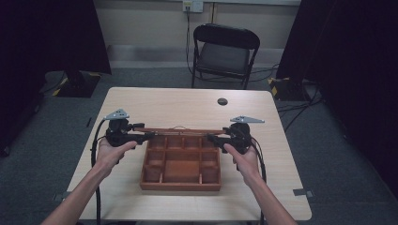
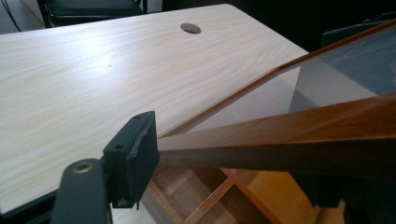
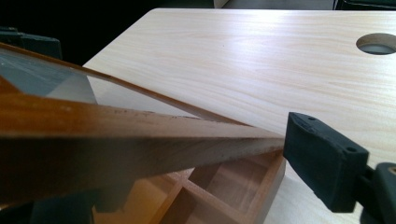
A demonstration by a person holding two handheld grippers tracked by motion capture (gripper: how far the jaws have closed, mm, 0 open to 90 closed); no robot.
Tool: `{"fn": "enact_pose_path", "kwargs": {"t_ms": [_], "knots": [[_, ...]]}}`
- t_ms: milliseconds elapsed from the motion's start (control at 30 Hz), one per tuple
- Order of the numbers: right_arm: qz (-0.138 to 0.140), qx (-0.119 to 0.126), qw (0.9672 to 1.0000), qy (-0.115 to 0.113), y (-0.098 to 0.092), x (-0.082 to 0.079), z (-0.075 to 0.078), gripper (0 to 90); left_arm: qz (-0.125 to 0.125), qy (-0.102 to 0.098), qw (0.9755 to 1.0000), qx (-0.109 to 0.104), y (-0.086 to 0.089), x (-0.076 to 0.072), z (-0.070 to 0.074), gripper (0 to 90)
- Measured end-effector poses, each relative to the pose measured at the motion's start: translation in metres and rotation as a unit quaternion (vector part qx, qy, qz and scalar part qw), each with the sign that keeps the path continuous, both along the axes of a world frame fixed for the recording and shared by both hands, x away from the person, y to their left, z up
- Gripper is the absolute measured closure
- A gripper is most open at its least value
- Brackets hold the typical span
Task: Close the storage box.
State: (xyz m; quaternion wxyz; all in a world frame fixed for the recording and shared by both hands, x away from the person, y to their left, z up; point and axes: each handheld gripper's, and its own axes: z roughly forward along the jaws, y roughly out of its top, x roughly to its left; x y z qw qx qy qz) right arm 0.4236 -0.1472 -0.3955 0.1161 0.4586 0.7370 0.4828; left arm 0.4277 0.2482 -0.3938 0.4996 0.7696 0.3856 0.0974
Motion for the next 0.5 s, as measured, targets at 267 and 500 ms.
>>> {"fn": "enact_pose_path", "kwargs": {"t_ms": [267,500], "knots": [[0.005,-0.003,1.0,0.005,-0.002,-0.008,-0.004,20.9,0.022,0.001,0.9997,0.011,0.004,-0.011,-0.005,20.7],[0.007,-0.008,0.9999,0.007,-0.002,-0.013,-0.007,21.6,0.021,0.002,0.9997,0.01,0.01,-0.019,-0.006,19.3]]}}
